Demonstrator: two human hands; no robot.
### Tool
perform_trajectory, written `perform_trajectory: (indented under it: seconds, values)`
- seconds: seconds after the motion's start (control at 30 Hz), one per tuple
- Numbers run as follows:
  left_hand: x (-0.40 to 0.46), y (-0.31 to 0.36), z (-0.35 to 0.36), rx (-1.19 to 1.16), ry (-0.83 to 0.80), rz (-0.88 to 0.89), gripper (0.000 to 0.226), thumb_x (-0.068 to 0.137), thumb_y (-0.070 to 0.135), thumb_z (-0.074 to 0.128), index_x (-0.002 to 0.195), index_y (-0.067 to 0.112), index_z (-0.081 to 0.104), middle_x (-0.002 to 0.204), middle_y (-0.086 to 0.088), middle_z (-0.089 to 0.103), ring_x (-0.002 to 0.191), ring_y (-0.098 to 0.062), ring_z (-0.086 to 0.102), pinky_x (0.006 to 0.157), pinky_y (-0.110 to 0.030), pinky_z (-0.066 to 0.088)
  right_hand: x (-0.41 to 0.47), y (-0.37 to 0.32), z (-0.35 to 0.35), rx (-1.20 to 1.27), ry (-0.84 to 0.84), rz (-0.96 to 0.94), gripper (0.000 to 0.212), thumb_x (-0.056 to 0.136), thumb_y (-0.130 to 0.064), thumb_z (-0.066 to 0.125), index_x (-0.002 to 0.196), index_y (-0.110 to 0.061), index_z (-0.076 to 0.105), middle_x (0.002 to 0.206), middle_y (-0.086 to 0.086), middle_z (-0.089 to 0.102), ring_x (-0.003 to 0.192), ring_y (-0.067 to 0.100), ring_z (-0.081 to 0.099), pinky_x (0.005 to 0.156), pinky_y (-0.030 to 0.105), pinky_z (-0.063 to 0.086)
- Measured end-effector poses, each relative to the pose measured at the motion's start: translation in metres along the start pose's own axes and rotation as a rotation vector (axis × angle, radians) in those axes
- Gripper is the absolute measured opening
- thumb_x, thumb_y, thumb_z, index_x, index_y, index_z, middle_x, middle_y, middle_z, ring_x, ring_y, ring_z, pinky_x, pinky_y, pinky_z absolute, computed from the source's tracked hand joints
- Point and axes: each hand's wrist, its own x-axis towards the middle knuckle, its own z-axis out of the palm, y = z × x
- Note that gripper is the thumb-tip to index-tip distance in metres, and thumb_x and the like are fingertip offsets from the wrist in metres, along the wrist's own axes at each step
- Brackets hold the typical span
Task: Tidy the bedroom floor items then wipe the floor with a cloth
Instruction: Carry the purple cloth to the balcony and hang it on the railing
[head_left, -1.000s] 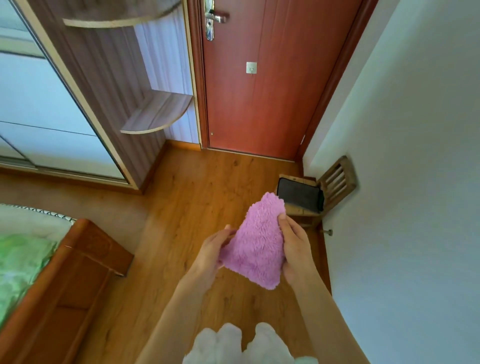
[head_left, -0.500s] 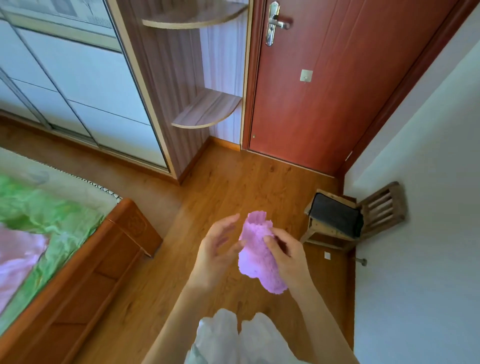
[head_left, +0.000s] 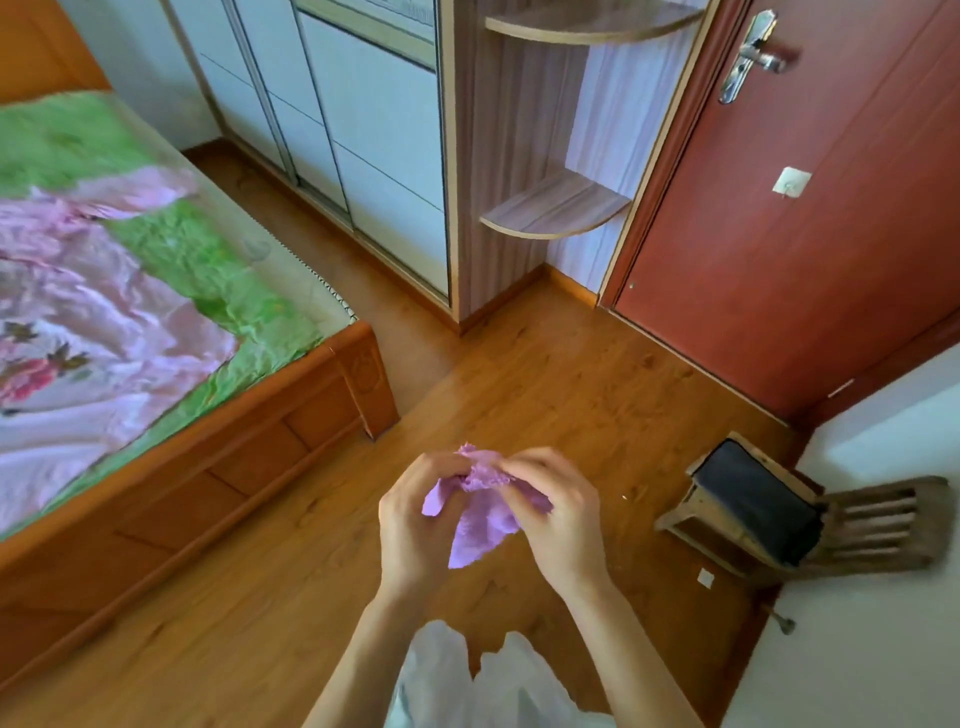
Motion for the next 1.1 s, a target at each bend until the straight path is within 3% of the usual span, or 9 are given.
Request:
perform_trajectory:
  seconds: [0.17, 0.27, 0.4, 0.6, 0.7, 0.77, 0.87, 1.1]
  values:
    - [-0.032, 0.002, -0.028, -0.012, 0.157, -0.049, 0.027, 0.073, 0.004, 0.065, 0.085, 0.028, 0.062, 0.084, 0.011, 0.066, 0.08, -0.004, 0.061, 0.07, -0.011, 0.044, -0.02, -0.008, 0.015, 0.032, -0.23, -0.021, 0.025, 0.088, -0.037, 0.061, 0.11, -0.025, 0.063, 0.101, -0.008, 0.067, 0.092, 0.006, 0.06, 0.076, 0.02, 0.053]
    - [-0.051, 0.001, -0.056, -0.004, 0.242, -0.09, 0.013, 0.077, 0.018, 0.062, 0.085, 0.027, 0.062, 0.085, 0.011, 0.065, 0.08, -0.006, 0.06, 0.069, -0.013, 0.046, -0.032, -0.016, 0.032, 0.097, -0.374, 0.005, 0.034, 0.084, -0.045, 0.063, 0.11, -0.023, 0.064, 0.105, -0.012, 0.065, 0.096, 0.003, 0.059, 0.081, 0.022, 0.052]
    - [-0.075, -0.003, -0.103, 0.005, 0.388, -0.148, 0.014, 0.074, 0.018, 0.056, 0.084, 0.025, 0.063, 0.085, 0.011, 0.065, 0.079, -0.009, 0.061, 0.071, -0.016, 0.045, -0.043, -0.034, 0.065, 0.129, -0.593, 0.022, 0.046, 0.079, -0.057, 0.061, 0.115, -0.028, 0.061, 0.109, -0.024, 0.059, 0.1, -0.001, 0.056, 0.085, 0.022, 0.05]
    - [-0.116, -0.013, -0.187, 0.067, 0.615, -0.204, 0.017, 0.074, 0.018, 0.056, 0.085, 0.029, 0.063, 0.088, 0.015, 0.066, 0.083, -0.006, 0.062, 0.073, -0.017, 0.046, -0.059, -0.088, 0.128, 0.231, -0.868, -0.06, 0.057, 0.075, -0.052, 0.066, 0.125, -0.029, 0.055, 0.117, -0.024, 0.055, 0.11, -0.003, 0.052, 0.092, 0.023, 0.047]
    - [-0.136, -0.02, -0.228, 0.084, 0.701, -0.211, 0.014, 0.076, 0.02, 0.057, 0.084, 0.029, 0.063, 0.087, 0.012, 0.066, 0.082, -0.008, 0.062, 0.072, -0.018, 0.046, -0.073, -0.128, 0.163, 0.262, -0.885, -0.218, 0.045, 0.078, -0.048, 0.065, 0.117, -0.024, 0.062, 0.11, -0.026, 0.057, 0.103, -0.009, 0.051, 0.089, 0.023, 0.045]
    - [-0.155, -0.027, -0.263, 0.097, 0.757, -0.218, 0.013, 0.078, 0.02, 0.057, 0.083, 0.03, 0.063, 0.087, 0.01, 0.066, 0.083, -0.012, 0.063, 0.072, -0.022, 0.048, -0.092, -0.159, 0.193, 0.251, -0.895, -0.324, 0.034, 0.083, -0.043, 0.061, 0.11, -0.024, 0.065, 0.103, -0.015, 0.065, 0.095, 0.0, 0.055, 0.083, 0.03, 0.047]
    - [-0.19, -0.035, -0.326, 0.142, 0.82, -0.203, 0.011, 0.081, 0.021, 0.057, 0.085, 0.03, 0.062, 0.089, 0.01, 0.065, 0.086, -0.015, 0.063, 0.073, -0.025, 0.049, -0.132, -0.204, 0.239, 0.245, -0.873, -0.42, 0.027, 0.088, -0.043, 0.055, 0.109, -0.028, 0.062, 0.096, -0.013, 0.066, 0.086, 0.008, 0.058, 0.079, 0.025, 0.044]
    - [-0.284, -0.051, -0.468, 0.372, 0.916, -0.268, 0.022, 0.083, 0.012, 0.057, 0.093, 0.031, 0.06, 0.095, 0.018, 0.063, 0.088, -0.007, 0.062, 0.073, -0.02, 0.05, -0.21, -0.316, 0.338, 0.4, -0.812, -0.61, 0.018, 0.087, -0.027, 0.059, 0.103, -0.026, 0.065, 0.095, -0.014, 0.064, 0.085, 0.007, 0.054, 0.078, 0.021, 0.037]
